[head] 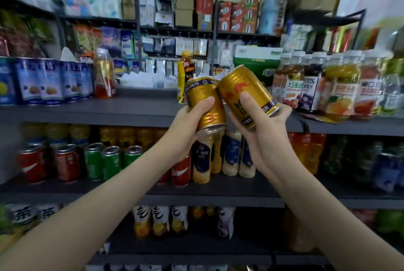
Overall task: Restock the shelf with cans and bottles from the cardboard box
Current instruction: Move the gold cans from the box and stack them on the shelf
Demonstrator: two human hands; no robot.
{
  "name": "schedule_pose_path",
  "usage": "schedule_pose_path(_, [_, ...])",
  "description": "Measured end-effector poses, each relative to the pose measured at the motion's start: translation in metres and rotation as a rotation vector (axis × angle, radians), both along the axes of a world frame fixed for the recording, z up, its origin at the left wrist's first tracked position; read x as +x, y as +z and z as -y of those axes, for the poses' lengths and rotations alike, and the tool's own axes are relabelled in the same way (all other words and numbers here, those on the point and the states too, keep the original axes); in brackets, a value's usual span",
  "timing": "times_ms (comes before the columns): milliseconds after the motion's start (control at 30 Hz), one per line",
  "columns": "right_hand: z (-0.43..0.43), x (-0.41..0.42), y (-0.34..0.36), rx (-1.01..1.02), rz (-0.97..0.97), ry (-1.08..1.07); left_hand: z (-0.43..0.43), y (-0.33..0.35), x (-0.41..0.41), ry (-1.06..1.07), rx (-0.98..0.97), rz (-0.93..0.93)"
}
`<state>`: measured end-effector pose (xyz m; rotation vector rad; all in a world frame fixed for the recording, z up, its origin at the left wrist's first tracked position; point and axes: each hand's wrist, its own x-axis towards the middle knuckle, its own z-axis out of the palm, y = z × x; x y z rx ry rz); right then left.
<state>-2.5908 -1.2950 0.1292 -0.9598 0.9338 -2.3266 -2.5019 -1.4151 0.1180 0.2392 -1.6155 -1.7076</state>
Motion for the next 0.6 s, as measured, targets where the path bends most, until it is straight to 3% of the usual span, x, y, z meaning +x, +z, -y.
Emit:
schedule_pose_path(167, [0.034, -0.021, 0.025, 0.117, -0.253, -0.071, 0.03, 0.021, -0.017, 0.074, 0.02, 0.011])
schedule_pose_path(400, [0.09, -0.055, 0.043, 0.282, -0.424, -0.079, 0.082, 0.042, -0.029, 0.144, 0.006, 0.057])
schedule_pose_path(600, [0.116, -0.097, 0.062, 0.522, -0.822, -0.097, 0.11, 0.053, -0.045, 0.204, -0.156, 0.172])
